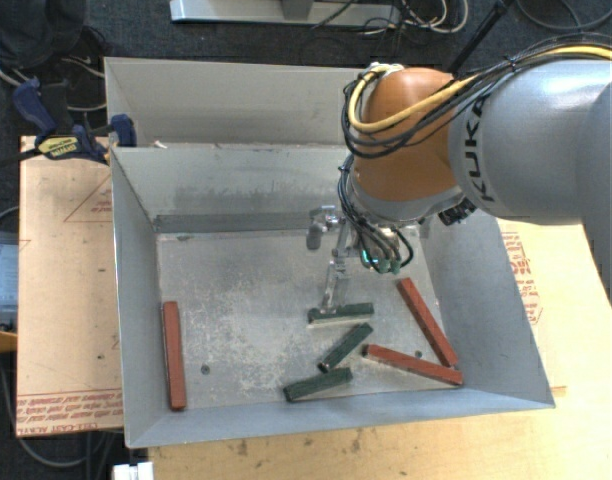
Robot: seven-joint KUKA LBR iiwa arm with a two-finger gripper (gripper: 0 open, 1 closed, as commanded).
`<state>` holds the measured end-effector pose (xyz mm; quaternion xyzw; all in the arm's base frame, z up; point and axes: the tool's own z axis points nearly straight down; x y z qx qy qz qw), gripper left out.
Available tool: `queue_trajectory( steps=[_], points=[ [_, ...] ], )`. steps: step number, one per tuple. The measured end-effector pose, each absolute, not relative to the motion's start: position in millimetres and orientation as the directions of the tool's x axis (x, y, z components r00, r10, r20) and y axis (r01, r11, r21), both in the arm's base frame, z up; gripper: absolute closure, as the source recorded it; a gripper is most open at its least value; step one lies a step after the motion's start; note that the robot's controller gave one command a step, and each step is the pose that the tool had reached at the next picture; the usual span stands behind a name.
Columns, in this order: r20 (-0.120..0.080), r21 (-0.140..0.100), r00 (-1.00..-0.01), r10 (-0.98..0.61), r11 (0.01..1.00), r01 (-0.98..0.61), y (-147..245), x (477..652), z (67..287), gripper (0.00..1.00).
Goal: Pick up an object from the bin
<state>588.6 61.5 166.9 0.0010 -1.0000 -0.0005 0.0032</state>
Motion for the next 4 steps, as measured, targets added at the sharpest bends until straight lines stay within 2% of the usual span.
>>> queue_trajectory(
  steps=[1,2,3,4],
  points=[
    [0.004,0.002,-0.983,-0.181,0.983,-0.181,14,574.4,68,0.0],
    [-0.003,0.001,-0.986,-0.169,0.986,-0.169,11,557.5,102,0.0],
    [-0.002,0.001,-0.991,-0.135,0.991,-0.135,5,557.9,105,0.0],
    [0.001,0.002,-0.98,-0.2,0.98,-0.2,9,574.5,70,0.0]
  ],
)
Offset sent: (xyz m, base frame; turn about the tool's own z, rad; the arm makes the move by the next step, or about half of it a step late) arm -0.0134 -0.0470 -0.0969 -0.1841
